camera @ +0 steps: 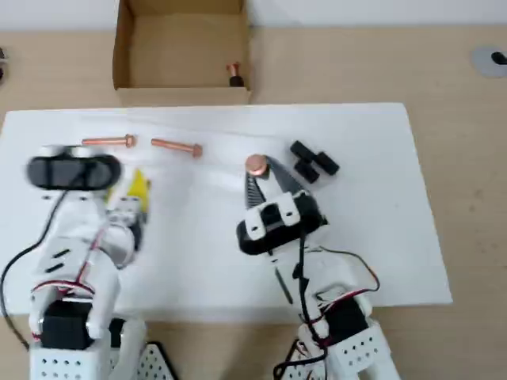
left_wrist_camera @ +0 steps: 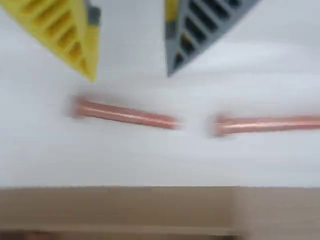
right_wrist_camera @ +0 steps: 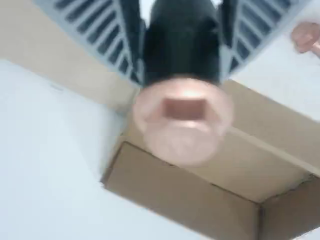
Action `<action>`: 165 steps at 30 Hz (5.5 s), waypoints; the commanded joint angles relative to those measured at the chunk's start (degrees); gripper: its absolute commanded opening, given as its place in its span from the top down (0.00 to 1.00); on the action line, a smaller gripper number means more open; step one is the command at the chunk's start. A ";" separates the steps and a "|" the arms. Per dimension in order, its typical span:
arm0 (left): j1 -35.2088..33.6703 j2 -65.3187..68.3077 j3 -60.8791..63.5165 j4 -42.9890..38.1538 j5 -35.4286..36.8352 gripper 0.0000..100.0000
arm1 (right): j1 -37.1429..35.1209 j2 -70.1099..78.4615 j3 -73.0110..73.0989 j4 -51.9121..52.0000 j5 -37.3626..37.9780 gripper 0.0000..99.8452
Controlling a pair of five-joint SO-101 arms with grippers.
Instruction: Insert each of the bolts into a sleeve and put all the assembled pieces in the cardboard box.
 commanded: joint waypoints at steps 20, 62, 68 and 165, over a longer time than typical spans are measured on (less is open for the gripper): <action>-19.43 -0.40 22.95 -17.93 22.95 0.90 | 1.71 35.12 -26.59 -21.80 9.14 0.99; -19.96 -0.48 31.12 -21.45 6.95 0.89 | -0.75 154.77 -125.32 -38.95 34.20 0.99; -19.78 -0.40 31.12 -21.45 7.21 0.89 | 2.68 161.80 -137.36 -38.86 31.47 0.99; -17.93 -0.04 23.74 -1.41 6.95 0.85 | 12.88 133.76 -184.31 86.42 -6.07 0.78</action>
